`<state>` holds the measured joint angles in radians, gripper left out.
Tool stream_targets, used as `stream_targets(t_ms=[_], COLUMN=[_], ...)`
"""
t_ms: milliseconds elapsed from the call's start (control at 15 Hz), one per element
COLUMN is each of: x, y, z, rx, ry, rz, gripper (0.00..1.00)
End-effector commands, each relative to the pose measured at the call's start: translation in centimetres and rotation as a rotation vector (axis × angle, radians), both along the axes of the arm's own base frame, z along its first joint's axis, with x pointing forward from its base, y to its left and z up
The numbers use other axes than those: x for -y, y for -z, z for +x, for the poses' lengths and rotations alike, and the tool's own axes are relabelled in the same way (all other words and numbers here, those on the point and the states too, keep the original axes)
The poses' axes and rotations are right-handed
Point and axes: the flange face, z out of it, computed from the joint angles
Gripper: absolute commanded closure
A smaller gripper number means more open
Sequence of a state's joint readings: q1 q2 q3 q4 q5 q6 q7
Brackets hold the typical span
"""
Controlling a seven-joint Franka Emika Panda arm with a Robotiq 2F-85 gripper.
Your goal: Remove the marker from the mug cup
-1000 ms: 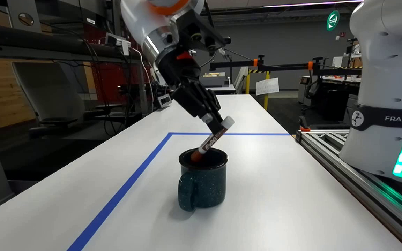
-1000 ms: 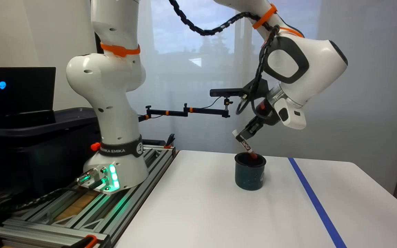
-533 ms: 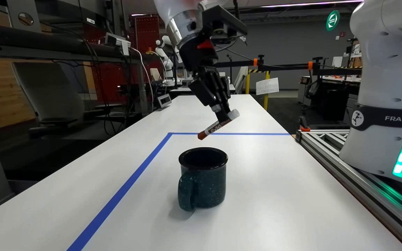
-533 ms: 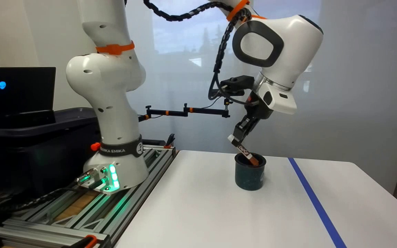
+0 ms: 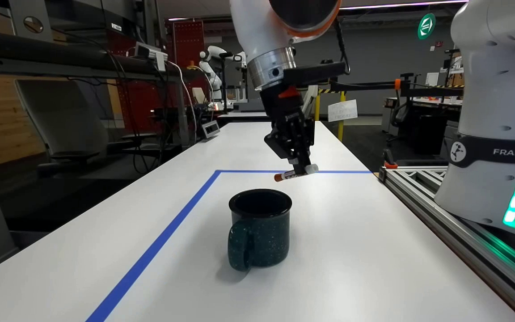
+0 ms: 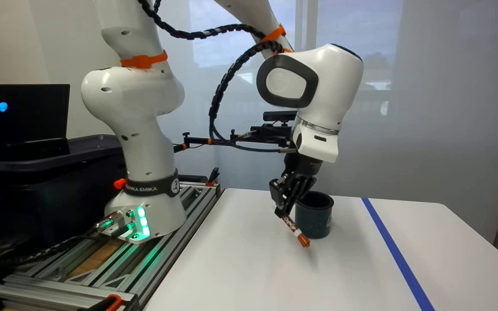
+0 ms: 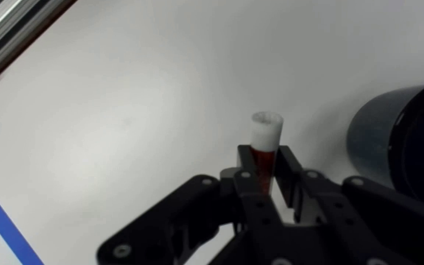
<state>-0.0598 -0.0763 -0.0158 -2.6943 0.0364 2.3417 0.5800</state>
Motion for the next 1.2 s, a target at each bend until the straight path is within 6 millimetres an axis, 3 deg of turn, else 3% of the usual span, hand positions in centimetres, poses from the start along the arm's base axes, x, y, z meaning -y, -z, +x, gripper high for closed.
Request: stream_targets(t_ms=[0, 133, 400, 667, 800, 1133], x=[0.7, 1.2, 1.6, 0.9, 0.4, 0.4], y=[2.8, 4.6, 7.6, 9.1, 8.8, 6.8], z=[-1.3, -0.2, -0.3, -0.2, 0.1, -0.7], rx=[0.08, 0.137, 0.222, 0.244, 0.243, 0.141], ry=[0.057, 0.065, 0.041, -0.011, -0.042, -0.174], rz=[-0.047, -0.042, -0.018, 0.019, 0.049, 0.082], gripper=[0.95, 0.95, 0.95, 0.95, 0.54, 0.18])
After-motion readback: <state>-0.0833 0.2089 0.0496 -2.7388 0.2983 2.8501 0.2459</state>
